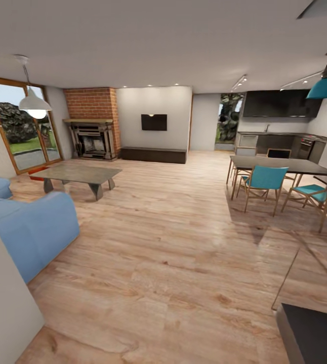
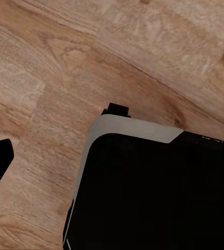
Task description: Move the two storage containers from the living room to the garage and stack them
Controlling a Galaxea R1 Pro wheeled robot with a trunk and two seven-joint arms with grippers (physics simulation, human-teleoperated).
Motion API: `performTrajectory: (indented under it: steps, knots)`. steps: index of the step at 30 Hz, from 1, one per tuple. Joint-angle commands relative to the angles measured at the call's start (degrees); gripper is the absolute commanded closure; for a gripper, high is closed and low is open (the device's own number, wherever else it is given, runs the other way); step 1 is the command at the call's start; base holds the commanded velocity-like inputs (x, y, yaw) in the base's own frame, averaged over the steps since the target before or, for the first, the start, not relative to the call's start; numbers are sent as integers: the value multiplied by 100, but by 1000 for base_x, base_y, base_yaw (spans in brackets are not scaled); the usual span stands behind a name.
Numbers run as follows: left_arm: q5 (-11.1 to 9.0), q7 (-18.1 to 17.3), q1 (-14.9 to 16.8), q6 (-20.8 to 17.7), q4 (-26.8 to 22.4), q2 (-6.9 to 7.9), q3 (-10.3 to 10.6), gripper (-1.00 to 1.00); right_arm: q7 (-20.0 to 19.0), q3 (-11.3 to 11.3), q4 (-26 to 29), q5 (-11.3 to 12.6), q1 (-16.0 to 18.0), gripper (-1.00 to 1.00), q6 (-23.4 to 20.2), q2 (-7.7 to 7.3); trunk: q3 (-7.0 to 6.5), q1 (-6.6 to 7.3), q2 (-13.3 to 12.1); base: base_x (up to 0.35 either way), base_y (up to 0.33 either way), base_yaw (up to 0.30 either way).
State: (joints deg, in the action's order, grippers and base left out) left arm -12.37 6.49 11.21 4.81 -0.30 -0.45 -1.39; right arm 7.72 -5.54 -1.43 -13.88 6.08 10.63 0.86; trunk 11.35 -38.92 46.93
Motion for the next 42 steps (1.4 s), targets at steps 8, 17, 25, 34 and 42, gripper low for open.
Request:
performTrajectory:
  steps: [8, 17, 25, 34, 42]
  knots:
    - [-29, 10, 4, 12, 7, 0, -11, -100, 38, -50, -15, -26, 7, -100, 18, 2, 8, -4, 5, 322, 0, -3]
    - [-30, 10, 4, -101, 5, 9, -21, -100, 39, -53, -15, -27, 7, -100, 18, 2, 8, -4, 5, 322, 0, 0]
    - [-29, 10, 4, -265, 4, 16, -28, -100, 39, -53, -15, -27, 7, -100, 18, 2, 8, -4, 5, 325, 0, 0]
    - [-29, 10, 4, -252, 4, 18, -28, -100, 37, -53, -15, -27, 7, -100, 18, 2, 8, -4, 5, 325, 0, 0]
    - [-29, 10, 4, -248, 4, 17, -28, -100, 36, -56, -15, -34, 7, -100, 11, 2, 8, -4, 5, 325, 0, 0]
